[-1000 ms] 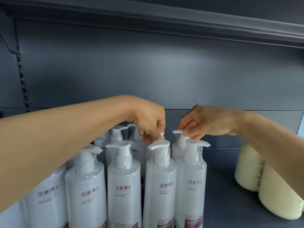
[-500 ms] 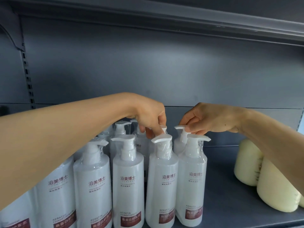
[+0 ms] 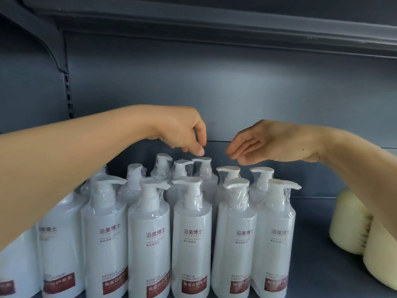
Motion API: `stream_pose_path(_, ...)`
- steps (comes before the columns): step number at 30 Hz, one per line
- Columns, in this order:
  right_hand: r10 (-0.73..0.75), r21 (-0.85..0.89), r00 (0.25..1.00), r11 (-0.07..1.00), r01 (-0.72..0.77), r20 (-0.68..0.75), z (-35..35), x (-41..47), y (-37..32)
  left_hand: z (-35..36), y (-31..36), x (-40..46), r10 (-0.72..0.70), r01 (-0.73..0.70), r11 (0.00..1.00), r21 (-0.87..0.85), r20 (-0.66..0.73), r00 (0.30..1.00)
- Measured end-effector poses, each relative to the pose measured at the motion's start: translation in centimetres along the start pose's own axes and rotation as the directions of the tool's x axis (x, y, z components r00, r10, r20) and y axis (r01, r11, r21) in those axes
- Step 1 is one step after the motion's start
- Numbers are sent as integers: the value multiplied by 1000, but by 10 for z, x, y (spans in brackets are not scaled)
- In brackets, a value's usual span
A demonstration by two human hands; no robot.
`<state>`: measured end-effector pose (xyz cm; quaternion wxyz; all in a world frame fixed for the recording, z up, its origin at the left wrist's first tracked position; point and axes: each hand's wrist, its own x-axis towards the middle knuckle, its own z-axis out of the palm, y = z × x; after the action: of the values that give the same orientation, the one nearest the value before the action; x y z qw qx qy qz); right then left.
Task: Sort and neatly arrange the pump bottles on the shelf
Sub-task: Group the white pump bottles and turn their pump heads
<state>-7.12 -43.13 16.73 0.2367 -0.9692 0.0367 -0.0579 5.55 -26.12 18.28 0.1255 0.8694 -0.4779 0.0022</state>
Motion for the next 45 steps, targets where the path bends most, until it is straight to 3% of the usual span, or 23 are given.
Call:
stream_pose_path(4, -146, 18, 984, 989, 145, 99, 3, -8, -14, 0, -12, -8, -24, 25, 999, 35, -13, 1000)
stream_pose_path(9, -112, -174, 964, 972, 157, 242, 18, -12, -24, 8, -14, -11, -31, 30, 998, 49, 21, 999)
stream_pose_path(20, -95, -263, 983, 956, 133, 155, 25, -18, -32, 11, -15, -12, -45, 43, 997, 65, 39, 998)
stream_pose_path(28, -62, -233, 981, 967, 105, 185, 21, -22, -34, 7, -20, -12, -51, 50, 998, 41, 22, 998)
stream_pose_path(32, -115, -135, 993, 984, 117, 21, 11, -11, -42, 1, -29, -14, -69, 70, 997, 40, -14, 998)
stream_pose_path(35, -119, -172, 992, 979, 108, -52, 15, 11, -47, -3, -38, -18, -87, 89, 994, 64, -25, 996)
stream_pose_path(40, -100, -241, 994, 965, 107, 41, 27, 44, -57, -5, -46, -26, -108, 108, 993, 40, -3, 994)
stream_pose_path(45, -166, -172, 973, 966, 193, 157, 23, 31, -68, -4, -51, -36, -127, 126, 991, 42, 29, 991)
